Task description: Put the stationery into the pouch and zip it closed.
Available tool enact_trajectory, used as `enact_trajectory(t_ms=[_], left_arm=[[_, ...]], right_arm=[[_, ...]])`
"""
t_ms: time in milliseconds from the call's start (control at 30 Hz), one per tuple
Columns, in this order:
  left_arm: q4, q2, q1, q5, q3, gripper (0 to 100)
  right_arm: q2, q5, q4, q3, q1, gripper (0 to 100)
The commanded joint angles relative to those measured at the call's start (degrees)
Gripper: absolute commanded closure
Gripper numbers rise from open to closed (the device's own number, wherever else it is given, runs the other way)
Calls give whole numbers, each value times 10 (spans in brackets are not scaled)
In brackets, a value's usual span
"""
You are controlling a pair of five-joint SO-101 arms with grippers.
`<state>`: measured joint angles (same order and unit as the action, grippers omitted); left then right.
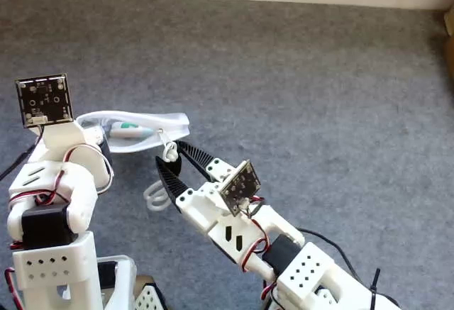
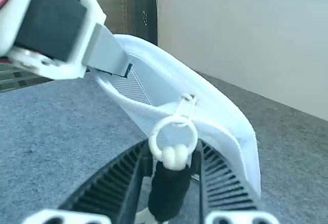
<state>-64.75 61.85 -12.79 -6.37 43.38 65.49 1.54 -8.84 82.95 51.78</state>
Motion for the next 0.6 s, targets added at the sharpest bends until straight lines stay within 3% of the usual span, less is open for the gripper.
enact_trajectory(t_ms=[0,567], left_arm=[[10,-22,6,4,3,989],[9,-22,6,4,4,989]], right_arm=[[15,1,-18,-39,7,878],[15,0,-10,3,8,878]])
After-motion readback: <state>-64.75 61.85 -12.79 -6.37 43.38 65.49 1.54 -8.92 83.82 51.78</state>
